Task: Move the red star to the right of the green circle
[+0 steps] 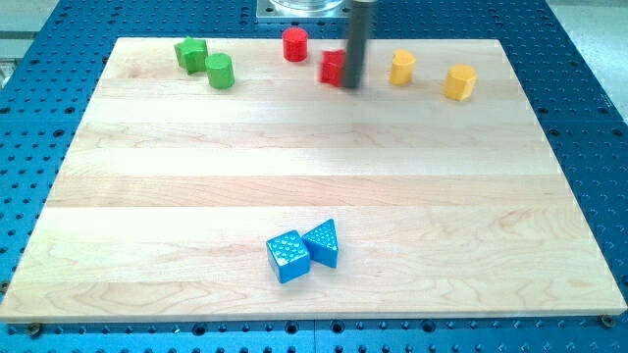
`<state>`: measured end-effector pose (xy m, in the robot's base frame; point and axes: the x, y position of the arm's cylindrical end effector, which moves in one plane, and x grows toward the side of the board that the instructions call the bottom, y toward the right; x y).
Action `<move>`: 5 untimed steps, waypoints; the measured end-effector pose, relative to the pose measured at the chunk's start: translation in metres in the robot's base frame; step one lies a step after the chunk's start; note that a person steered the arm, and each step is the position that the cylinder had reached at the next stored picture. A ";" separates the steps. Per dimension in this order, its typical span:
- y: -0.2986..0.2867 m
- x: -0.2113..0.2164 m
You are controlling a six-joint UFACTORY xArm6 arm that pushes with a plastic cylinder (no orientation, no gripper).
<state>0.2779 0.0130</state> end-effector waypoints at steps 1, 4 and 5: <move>-0.013 0.030; 0.048 -0.039; 0.001 -0.032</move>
<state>0.2460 0.0141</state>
